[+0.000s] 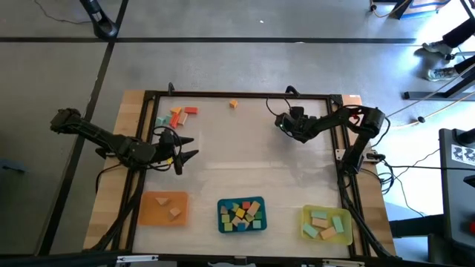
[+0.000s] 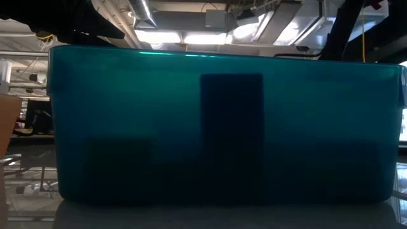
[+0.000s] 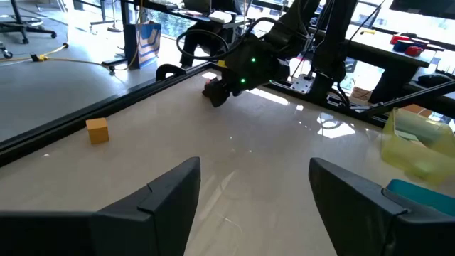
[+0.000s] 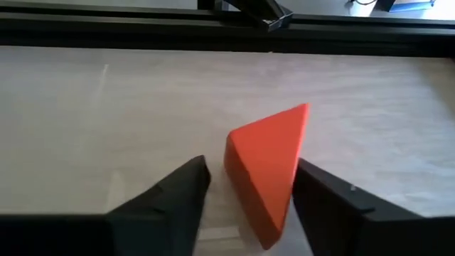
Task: Sort blocks by size
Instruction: Put the orange triangular block into the orange bin
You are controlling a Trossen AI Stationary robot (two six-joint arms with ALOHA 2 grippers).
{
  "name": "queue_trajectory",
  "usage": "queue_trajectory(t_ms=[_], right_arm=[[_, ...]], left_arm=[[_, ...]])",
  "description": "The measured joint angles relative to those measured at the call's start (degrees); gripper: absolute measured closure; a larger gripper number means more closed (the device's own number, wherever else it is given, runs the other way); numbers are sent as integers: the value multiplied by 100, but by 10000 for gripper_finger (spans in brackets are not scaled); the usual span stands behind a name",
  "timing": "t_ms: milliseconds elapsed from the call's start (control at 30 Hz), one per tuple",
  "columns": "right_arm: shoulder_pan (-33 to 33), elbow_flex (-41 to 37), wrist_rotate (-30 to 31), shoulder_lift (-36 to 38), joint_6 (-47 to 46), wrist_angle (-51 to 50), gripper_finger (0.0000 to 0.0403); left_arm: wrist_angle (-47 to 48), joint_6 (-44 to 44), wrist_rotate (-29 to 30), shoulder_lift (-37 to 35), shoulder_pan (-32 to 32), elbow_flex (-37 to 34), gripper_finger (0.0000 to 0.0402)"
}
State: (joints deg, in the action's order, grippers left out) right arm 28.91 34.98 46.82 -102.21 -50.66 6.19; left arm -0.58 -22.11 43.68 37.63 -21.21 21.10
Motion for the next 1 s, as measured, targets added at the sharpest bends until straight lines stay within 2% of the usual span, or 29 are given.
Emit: queue_trajectory(t_ms=[133,267,500,733,1000], right_arm=[[-1,1,-28,-4,8,53,273],[-2,0,-10,-9,133,36,314],[-93,-2,-76,-9,709,27,321],[-538,-22,-10,53,1123,-33,338],[-1199,-22,-197,109,1391,-19,346]], left_arm=[[0,0,0,0,-1,0,151],[0,-17,0,0,0,0,151],[0,-42,0,0,0,-2,151],[0,-64,0,0,-1,-2,151],[2,-44,0,-2,0,-2,151]])
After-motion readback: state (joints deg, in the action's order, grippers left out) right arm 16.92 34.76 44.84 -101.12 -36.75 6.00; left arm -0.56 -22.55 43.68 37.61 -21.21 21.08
